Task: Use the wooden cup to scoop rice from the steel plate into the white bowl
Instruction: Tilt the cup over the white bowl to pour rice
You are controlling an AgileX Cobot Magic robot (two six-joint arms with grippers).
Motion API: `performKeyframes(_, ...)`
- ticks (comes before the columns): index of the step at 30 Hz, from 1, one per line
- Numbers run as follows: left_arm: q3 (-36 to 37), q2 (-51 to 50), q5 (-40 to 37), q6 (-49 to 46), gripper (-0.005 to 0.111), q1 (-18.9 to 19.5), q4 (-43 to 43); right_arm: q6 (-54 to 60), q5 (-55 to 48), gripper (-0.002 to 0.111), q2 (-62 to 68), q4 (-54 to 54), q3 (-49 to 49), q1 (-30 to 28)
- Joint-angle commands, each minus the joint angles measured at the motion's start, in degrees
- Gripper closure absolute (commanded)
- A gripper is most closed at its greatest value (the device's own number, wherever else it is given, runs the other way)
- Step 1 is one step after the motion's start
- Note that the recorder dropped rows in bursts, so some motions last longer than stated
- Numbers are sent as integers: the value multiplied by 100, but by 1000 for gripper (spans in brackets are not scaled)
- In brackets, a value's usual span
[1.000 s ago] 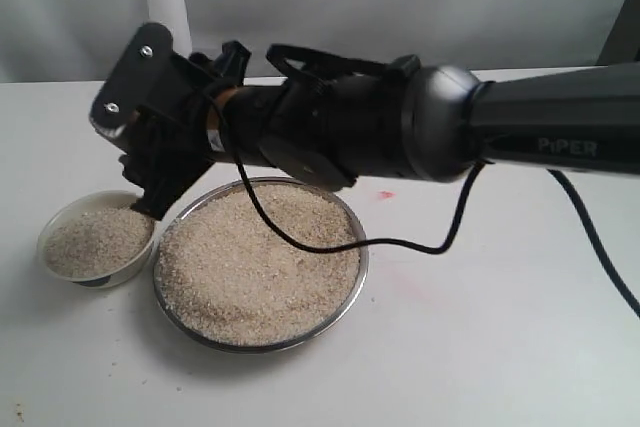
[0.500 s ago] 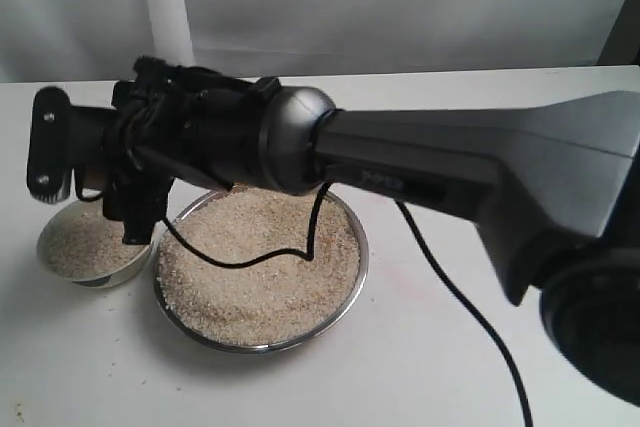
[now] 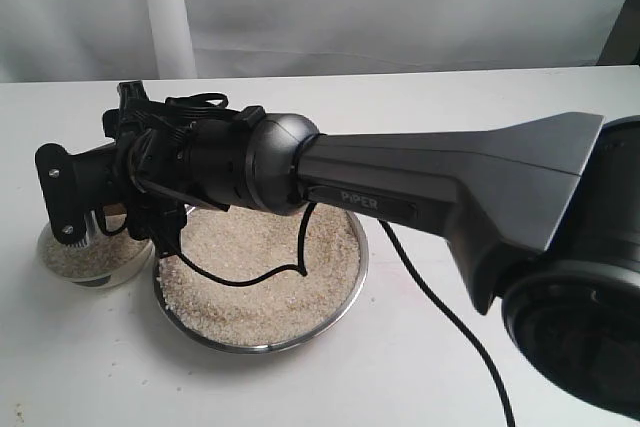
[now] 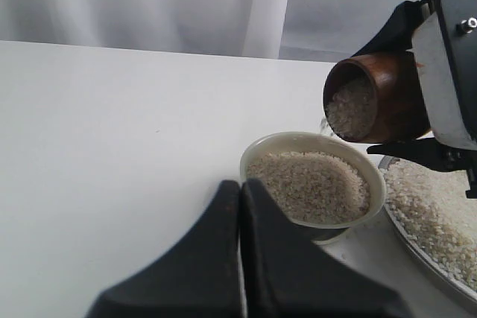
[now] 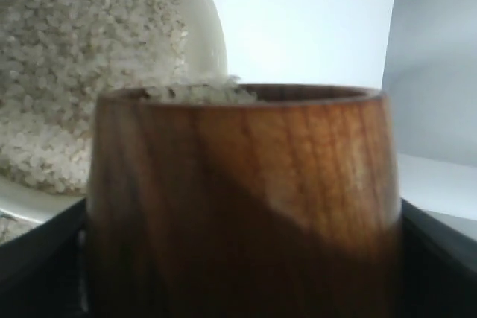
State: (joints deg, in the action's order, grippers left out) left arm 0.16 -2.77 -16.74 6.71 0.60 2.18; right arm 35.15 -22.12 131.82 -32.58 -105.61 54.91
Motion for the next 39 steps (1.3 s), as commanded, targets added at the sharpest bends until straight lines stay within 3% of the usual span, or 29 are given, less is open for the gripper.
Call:
performKeyframes(1,-16,-7,38,31,107,8,-28,175,92,108,-24,-125,-48,-11)
performKeyframes(21,-16,-7,38,19,107,8,-28,1306,-266,108,329,-175,-644,-7)
performKeyframes(39,-16,-7,38,19,107,8,-28,1462,-266,108,343,-1860,-644,170)
